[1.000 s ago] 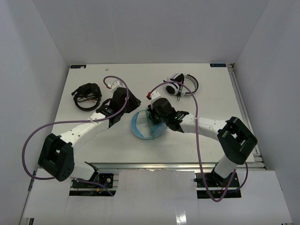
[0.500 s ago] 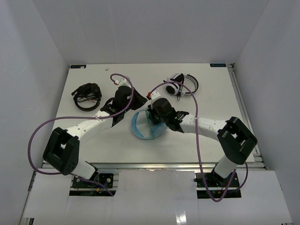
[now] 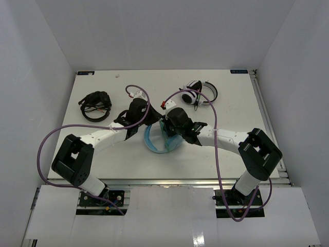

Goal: Wrap the headphones

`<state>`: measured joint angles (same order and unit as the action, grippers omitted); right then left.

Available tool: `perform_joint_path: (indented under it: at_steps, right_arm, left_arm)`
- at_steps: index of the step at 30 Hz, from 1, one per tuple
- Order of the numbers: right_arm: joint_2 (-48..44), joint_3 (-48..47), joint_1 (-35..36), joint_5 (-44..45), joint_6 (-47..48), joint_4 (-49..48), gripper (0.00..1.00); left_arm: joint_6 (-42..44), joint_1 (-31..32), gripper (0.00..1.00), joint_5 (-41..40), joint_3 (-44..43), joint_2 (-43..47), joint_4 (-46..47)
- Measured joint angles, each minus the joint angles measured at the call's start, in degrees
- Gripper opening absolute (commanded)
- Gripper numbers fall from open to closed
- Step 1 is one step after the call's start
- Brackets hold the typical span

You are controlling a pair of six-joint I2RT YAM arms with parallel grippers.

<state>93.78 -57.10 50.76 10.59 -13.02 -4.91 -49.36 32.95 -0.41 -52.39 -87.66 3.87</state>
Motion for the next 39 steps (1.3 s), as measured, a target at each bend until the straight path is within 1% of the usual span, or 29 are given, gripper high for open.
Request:
perform_joint_path:
  at_steps: [16, 17, 23, 28, 34, 39]
  right_arm:
    - [0.00, 0.08, 0.00, 0.23, -0.04, -0.10, 0.08]
    - [0.00, 0.13, 0.00, 0.24, -0.04, -0.15, 0.09]
    - [0.00, 0.57, 0.00, 0.49, -0.08, -1.14, 0.25]
    - [0.00, 0.63, 0.00, 1.19, -0.21, -1.26, 0.35]
    - [0.00, 0.63, 0.00, 1.32, -0.24, -1.37, 0.43]
    - [-0.37, 0.87, 0.20, 1.25, -0.15, -1.56, 0.47]
  left_arm:
    - [0.44, -0.02, 0.00, 1.32, 2.74, 0.00, 1.92]
    - [0.44, -0.02, 0.00, 1.32, 2.97, 0.00, 2.22]
    - [0.48, -0.02, 0.00, 1.31, 3.27, 0.00, 2.77]
    - [0.55, 0.06, 0.00, 1.32, 3.29, 0.00, 2.76]
    - [0.71, 0.18, 0.00, 1.28, 3.68, 0.00, 2.89]
    - [0.74, 0.18, 0.00, 1.23, 3.88, 0.00, 3.08]
